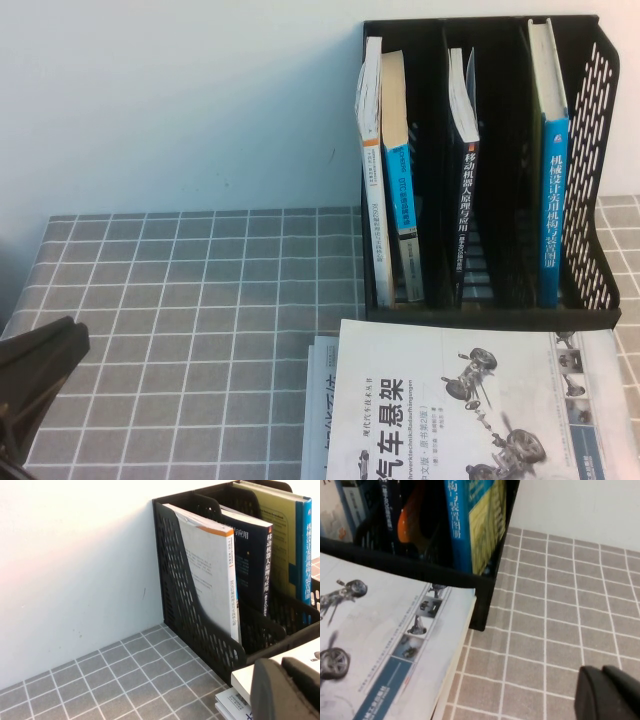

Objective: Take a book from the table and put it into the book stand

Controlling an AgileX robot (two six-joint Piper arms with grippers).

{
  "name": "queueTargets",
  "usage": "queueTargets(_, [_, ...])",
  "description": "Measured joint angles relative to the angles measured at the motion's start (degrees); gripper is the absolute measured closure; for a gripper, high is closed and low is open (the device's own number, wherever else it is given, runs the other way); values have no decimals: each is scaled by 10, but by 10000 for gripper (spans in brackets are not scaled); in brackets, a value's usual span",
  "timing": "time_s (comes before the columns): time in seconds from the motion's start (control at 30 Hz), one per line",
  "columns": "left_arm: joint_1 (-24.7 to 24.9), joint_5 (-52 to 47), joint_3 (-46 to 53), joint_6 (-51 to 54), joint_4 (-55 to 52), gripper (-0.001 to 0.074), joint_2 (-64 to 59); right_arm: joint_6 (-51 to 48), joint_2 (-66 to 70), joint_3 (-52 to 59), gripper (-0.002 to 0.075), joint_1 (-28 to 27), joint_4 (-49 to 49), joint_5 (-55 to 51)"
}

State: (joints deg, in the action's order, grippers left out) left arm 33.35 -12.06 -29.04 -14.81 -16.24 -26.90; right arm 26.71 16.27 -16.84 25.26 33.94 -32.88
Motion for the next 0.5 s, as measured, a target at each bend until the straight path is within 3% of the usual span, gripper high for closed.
queueTargets(0.5, [0,0,11,0,0,737,0,1,0,8,730,0,-60,-47])
